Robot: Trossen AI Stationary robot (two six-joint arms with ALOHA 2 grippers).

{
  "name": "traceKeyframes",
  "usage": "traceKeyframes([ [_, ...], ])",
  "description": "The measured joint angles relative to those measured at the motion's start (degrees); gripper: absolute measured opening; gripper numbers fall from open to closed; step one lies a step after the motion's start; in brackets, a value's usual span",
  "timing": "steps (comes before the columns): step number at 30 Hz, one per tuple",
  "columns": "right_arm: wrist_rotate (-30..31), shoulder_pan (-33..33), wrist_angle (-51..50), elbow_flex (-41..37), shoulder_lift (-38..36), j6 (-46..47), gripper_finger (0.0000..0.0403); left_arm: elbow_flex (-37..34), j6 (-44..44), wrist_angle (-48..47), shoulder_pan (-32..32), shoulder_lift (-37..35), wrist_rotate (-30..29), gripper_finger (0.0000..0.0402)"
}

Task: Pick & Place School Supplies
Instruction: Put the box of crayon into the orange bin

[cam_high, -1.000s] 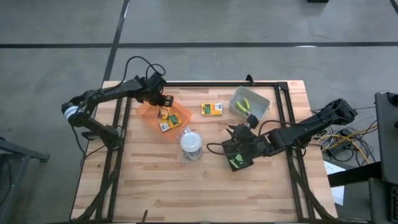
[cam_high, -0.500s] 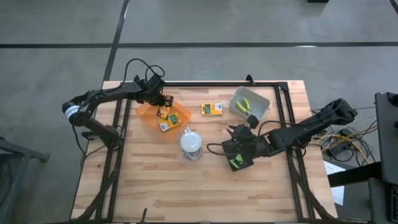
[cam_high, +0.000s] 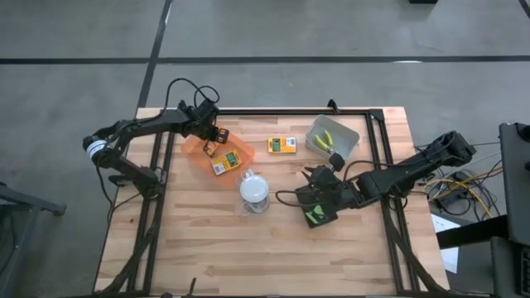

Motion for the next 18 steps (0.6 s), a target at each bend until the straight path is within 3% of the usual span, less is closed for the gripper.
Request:
traceKeyframes([
  [6, 0.0, 0.0, 0.0, -0.9, 0.0, 2.8, 0.0068, 0.0, 2.1, -0.1, 0.0, 0.0, 0.9, 0.0097],
  [9, 0.0, 0.0, 0.0, -1.5, 0.0, 4.1, 0.0068, 0.0, -0.9, -0.1, 0.0, 0.0, 2.8, 0.0108],
  [18, 0.0, 0.0, 0.0, -1.8, 0.0, 5.7, 0.0068, 0.0, 0.1, -0.7, 0.0, 0.0, -0.3, 0.0137],
])
